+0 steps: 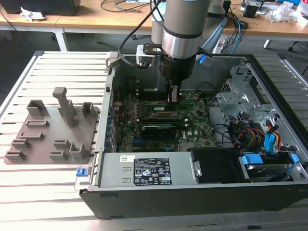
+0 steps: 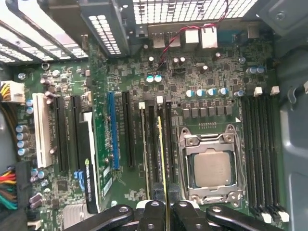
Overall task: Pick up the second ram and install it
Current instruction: 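Insert the second ram into the second slot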
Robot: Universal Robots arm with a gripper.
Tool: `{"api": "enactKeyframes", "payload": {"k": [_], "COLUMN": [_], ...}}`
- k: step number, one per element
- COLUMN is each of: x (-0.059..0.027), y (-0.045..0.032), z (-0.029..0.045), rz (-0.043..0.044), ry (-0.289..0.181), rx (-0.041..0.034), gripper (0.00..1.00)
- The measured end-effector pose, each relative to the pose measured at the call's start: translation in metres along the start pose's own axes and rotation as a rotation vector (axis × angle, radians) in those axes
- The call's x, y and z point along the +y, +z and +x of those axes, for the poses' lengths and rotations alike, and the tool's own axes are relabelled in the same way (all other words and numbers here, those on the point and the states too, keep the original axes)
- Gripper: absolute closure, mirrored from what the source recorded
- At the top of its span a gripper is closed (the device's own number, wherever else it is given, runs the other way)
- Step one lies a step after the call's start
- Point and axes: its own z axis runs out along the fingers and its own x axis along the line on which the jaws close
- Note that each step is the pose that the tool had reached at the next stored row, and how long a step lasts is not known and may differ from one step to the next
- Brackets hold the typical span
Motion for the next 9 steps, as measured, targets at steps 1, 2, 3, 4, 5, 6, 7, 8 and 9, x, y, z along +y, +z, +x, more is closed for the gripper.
{"api": "enactKeyframes", "payload": {"k": [1, 2, 3, 4, 5, 6, 7, 8, 9], "x": [0.0009, 0.0015, 0.0029, 0.0041, 0.0047, 0.0049, 0.0050, 0.0050, 0.0052], "y": [0.0032, 0.0052, 0.0071, 0.0087, 0.0101, 0.0120, 0.0172, 0.0198, 0.0218], "z": [-0.0001, -0.0001, 0.0000, 0.0003, 0.0007, 0.0014, 0.0034, 0.0037, 0.0037], "rz": [0.0001, -0.0001, -0.0010, -0.0015, -0.0017, -0.0018, -0.0022, -0.0024, -0.0025], "ry": [0.016, 0.030, 0.037, 0.039, 0.039, 0.039, 0.029, 0.023, 0.023], "rx": [-0.0001, -0.0031, -0.0122, -0.0162, -0.0179, -0.0186, -0.0216, -0.0231, -0.0234], "gripper": [0.86, 0.86, 0.86, 0.86, 0.86, 0.86, 0.86, 0.86, 0.86]}}
